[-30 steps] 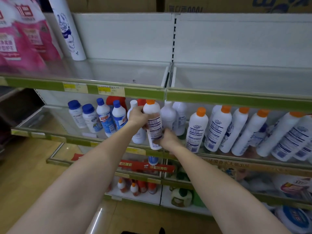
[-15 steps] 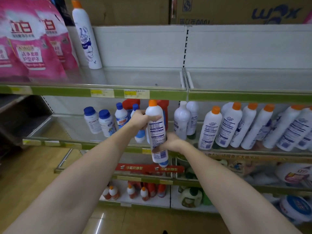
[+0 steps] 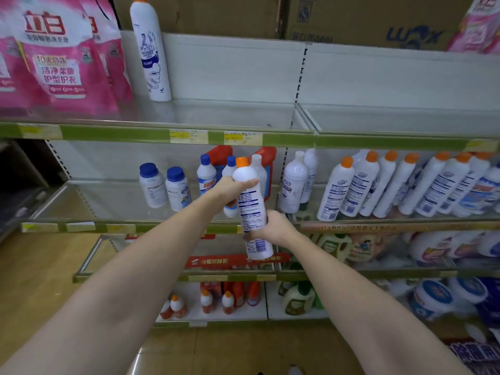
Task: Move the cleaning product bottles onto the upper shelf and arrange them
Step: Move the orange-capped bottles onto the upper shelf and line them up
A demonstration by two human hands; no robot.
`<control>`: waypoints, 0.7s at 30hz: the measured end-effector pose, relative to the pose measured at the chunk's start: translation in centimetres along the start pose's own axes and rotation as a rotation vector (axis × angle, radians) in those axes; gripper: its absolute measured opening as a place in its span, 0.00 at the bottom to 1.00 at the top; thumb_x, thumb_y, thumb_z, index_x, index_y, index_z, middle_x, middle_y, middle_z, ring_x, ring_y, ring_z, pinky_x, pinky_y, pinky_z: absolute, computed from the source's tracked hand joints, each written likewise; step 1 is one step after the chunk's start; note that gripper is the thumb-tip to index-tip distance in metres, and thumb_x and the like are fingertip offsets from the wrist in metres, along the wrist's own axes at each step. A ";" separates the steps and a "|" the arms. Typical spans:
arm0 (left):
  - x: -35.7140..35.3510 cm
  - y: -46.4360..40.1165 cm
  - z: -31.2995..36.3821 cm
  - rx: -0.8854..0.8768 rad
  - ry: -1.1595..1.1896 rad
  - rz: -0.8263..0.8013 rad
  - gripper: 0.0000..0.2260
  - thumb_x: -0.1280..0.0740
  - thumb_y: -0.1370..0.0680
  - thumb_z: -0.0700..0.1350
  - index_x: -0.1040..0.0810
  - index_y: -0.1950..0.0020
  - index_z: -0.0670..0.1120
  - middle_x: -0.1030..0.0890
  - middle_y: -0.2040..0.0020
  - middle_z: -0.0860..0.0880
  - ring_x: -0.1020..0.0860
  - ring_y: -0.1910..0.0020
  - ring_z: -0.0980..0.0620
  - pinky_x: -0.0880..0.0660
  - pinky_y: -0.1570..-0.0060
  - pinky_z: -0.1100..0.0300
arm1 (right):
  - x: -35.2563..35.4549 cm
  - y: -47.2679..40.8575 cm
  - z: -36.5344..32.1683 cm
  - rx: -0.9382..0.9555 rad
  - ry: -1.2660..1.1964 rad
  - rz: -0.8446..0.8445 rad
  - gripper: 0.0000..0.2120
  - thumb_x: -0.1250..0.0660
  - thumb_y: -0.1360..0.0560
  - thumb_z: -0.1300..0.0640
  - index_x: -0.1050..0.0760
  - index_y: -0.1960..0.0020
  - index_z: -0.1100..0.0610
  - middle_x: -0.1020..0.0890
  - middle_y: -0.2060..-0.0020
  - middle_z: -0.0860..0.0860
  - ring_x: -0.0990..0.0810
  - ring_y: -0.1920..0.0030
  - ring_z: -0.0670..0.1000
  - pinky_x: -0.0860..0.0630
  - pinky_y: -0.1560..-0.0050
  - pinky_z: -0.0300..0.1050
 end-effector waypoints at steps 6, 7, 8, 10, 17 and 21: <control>0.1 1.9 -3.5 0.259 0.059 0.019 0.30 0.25 0.29 0.62 0.30 0.40 0.43 0.19 0.52 0.42 0.19 0.57 0.44 0.23 0.65 0.53 | -0.6 2.5 -3.2 0.023 0.445 0.172 0.25 0.27 0.35 0.37 0.27 0.46 0.50 0.17 0.55 0.51 0.19 0.56 0.56 0.21 0.54 0.50; 0.4 2.0 -3.8 0.261 0.094 0.043 0.30 0.24 0.29 0.60 0.30 0.39 0.42 0.19 0.51 0.41 0.18 0.56 0.43 0.20 0.62 0.51 | -0.8 2.6 -3.6 0.029 0.466 0.184 0.26 0.27 0.35 0.36 0.28 0.45 0.50 0.17 0.54 0.51 0.19 0.56 0.56 0.22 0.55 0.50; 0.9 1.9 -3.9 0.250 0.123 0.073 0.29 0.24 0.29 0.58 0.30 0.38 0.42 0.19 0.51 0.41 0.18 0.55 0.42 0.18 0.57 0.48 | -1.0 2.6 -3.9 0.037 0.468 0.190 0.27 0.28 0.35 0.36 0.29 0.44 0.50 0.17 0.54 0.51 0.19 0.56 0.56 0.22 0.56 0.49; 2.0 2.0 -3.6 0.208 0.163 0.120 0.28 0.23 0.29 0.54 0.30 0.38 0.42 0.19 0.51 0.40 0.18 0.54 0.40 0.18 0.51 0.44 | -1.4 2.4 -4.5 0.057 0.432 0.186 0.27 0.28 0.34 0.35 0.30 0.44 0.49 0.18 0.54 0.50 0.20 0.57 0.55 0.24 0.60 0.48; 4.1 2.8 -1.1 0.053 0.110 0.149 0.20 0.24 0.30 0.48 0.26 0.44 0.42 0.19 0.51 0.41 0.18 0.54 0.43 0.18 0.50 0.46 | -2.3 1.3 -5.8 0.119 0.162 0.011 0.28 0.24 0.32 0.40 0.28 0.38 0.50 0.18 0.47 0.50 0.19 0.49 0.52 0.19 0.47 0.55; 3.8 3.1 0.1 -0.039 0.098 0.099 0.11 0.26 0.27 0.44 0.27 0.51 0.46 0.21 0.55 0.46 0.21 0.59 0.51 0.23 0.62 0.57 | -2.7 0.5 -5.9 0.094 0.080 -0.047 0.31 0.22 0.37 0.35 0.27 0.41 0.48 0.19 0.50 0.46 0.19 0.50 0.50 0.19 0.50 0.51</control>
Point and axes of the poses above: each hand's wrist, its own y-axis away from the middle knuckle, its own x-axis out of the back of the hand, z = x × y, the point moved 10 cm from there along -y, towards the middle knuckle
